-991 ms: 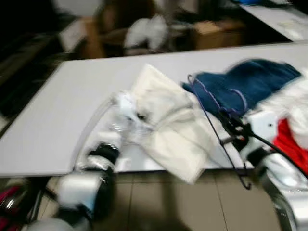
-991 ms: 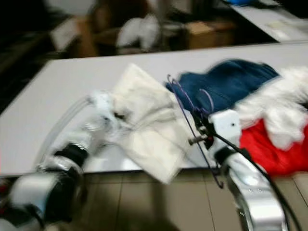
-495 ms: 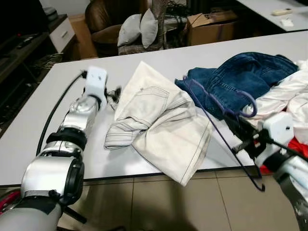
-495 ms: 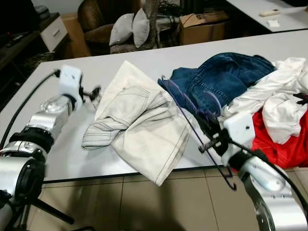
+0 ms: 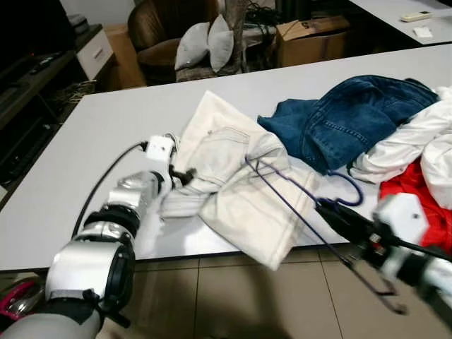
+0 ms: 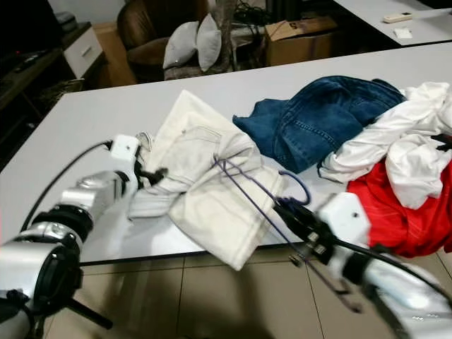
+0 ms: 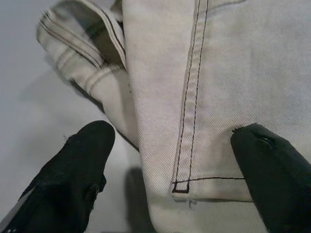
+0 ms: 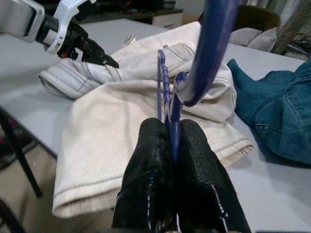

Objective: Hang hanger

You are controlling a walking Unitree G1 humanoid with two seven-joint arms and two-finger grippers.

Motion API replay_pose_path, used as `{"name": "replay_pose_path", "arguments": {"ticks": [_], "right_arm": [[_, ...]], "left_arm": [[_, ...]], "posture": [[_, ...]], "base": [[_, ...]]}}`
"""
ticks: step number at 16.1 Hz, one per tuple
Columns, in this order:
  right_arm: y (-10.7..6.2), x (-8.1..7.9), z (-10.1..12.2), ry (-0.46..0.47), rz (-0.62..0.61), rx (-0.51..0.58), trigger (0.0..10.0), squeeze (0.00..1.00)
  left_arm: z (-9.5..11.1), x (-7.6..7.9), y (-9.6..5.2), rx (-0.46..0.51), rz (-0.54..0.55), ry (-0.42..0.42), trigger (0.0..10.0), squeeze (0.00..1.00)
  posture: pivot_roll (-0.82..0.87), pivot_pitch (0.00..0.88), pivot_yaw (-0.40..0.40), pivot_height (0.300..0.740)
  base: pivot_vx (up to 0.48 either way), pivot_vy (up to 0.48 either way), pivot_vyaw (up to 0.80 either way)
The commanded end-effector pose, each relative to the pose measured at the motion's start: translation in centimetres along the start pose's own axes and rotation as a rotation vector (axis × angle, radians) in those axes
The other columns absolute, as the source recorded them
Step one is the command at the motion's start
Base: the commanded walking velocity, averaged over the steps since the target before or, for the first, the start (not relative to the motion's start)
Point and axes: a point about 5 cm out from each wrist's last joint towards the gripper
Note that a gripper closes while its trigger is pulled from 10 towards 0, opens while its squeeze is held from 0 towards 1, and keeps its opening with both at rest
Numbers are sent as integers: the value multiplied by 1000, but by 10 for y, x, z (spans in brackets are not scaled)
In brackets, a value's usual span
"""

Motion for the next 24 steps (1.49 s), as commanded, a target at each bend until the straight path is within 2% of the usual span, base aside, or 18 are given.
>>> {"name": "replay_pose_path", "arguments": {"ticks": [1,2,4,6,10,15,18,24], "right_arm": [[-3,-1,8,-11,23,14,10000,0],[-7,1,10,-20,25,7,10000,0],[-11,4,9,-37,33,-29,10000,0],[-13,4,8,-41,41,-45,10000,0],[-18,8,9,-56,32,-65,10000,0],[-18,6,6,-49,32,-75,10000,0],[-17,5,5,-45,33,-77,10000,0],[-15,5,5,-45,36,-74,10000,0]], "left_arm": [[-16,-2,-2,-62,5,-9,3804,0],[-18,-2,-2,-62,15,-16,0,0],[-8,2,0,23,-4,-132,0,0],[-3,5,1,62,-29,-182,0,0],[-8,14,3,42,-68,-188,0,0],[-8,12,4,48,6,-257,0,0],[-7,14,4,63,-5,-294,0,0],[-5,20,6,78,-28,-316,0,0]], "posture": [[-191,0,200,740],[-191,0,197,740],[-190,0,192,740],[-190,0,190,740],[-192,0,193,740],[-190,0,193,740],[-189,0,194,740],[-187,0,189,740]], "base": [[0,0,0],[0,0,0],[0,0,0],[0,0,0],[0,0,0],[0,0,0],[0,0,0],[0,0,0]]}}
Point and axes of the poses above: a point about 5 cm out from each wrist's last joint towards the gripper, its own y axis pointing out of the wrist towards the gripper, its own z axis along the axis of the wrist's last joint, x = y × z, and after that the axes turned 10 degrees about y, right-handed
